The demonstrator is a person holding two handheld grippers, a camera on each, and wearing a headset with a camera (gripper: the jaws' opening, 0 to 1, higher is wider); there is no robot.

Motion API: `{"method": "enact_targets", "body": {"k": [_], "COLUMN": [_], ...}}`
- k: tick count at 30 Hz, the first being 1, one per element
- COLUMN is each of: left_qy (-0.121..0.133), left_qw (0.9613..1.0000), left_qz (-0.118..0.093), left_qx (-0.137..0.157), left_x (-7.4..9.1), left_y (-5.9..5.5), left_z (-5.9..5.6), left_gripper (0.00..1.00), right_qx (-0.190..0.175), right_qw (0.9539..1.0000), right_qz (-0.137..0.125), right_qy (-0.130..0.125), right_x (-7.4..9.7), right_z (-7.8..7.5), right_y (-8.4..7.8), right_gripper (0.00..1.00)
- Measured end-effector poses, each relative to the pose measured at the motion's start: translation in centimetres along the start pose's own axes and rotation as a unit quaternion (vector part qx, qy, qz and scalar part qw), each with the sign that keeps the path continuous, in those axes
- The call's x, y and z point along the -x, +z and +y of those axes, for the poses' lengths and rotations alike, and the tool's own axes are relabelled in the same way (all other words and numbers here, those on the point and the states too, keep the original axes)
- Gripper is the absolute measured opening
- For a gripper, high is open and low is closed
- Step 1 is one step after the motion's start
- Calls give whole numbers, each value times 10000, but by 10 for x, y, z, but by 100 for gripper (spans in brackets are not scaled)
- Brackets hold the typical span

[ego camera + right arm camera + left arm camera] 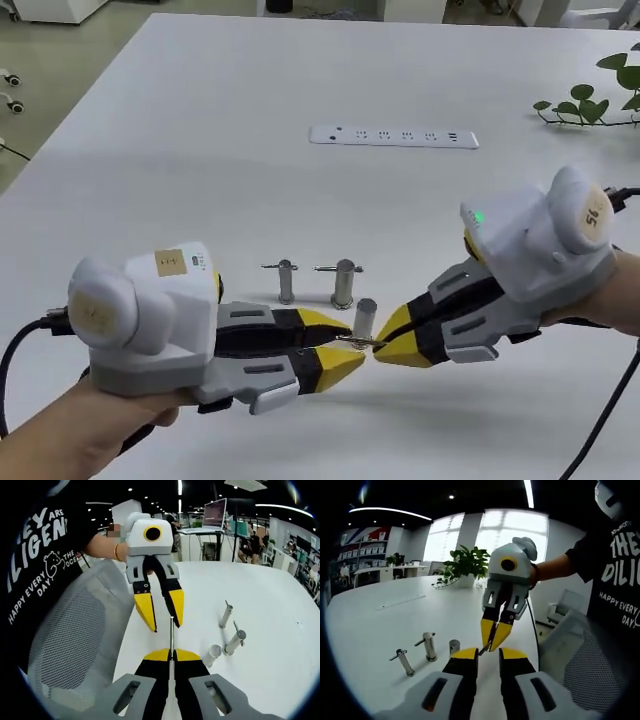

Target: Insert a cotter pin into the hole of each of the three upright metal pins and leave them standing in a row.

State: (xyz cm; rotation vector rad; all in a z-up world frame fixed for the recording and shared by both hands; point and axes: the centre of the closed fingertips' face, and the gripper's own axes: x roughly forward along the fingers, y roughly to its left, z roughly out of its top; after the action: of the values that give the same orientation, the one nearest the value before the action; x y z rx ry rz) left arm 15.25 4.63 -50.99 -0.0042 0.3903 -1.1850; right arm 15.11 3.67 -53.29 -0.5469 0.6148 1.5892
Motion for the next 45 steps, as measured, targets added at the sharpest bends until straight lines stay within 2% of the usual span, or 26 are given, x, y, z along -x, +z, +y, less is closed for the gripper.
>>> {"method": "enact_targets", "body": {"k": [6, 9, 11, 19, 24, 29, 38, 45], "left_qy": [288, 531, 604, 1022, 1308, 1413, 1680, 1732], "left_qw": [9996, 9983, 9977, 9937, 9899, 9874, 9823, 9809], "left_qz": [46, 184, 222, 320, 446, 628, 792, 874], "left_qx": [8, -160, -204, -319, -319, -338, -262, -127], "left_x": [-2, -4, -6, -19, -27, -34, -47, -57], "left_y": [-6, -11, -13, -17, -23, -30, -39, -46], "left_z": [9, 17, 19, 34, 46, 50, 63, 67], "left_gripper": [20, 21, 21, 21, 21, 21, 21, 18], "right_qx": [-43, -27, -43, -114, -149, -161, -125, -113], "right_qw": [9994, 9990, 9986, 9964, 9950, 9939, 9931, 9935], "right_qz": [203, 291, 339, 581, 666, 751, 782, 727], "right_qy": [-265, -343, -399, -602, -723, -796, -869, -865], "right_x": [5, 7, 8, 11, 13, 13, 11, 11], "right_z": [-11, -15, -17, -28, -36, -42, -52, -53], "right_y": [-12, -18, -22, -39, -49, -56, -62, -61], "right_gripper": [0, 0, 0, 0, 0, 0, 0, 0]}}
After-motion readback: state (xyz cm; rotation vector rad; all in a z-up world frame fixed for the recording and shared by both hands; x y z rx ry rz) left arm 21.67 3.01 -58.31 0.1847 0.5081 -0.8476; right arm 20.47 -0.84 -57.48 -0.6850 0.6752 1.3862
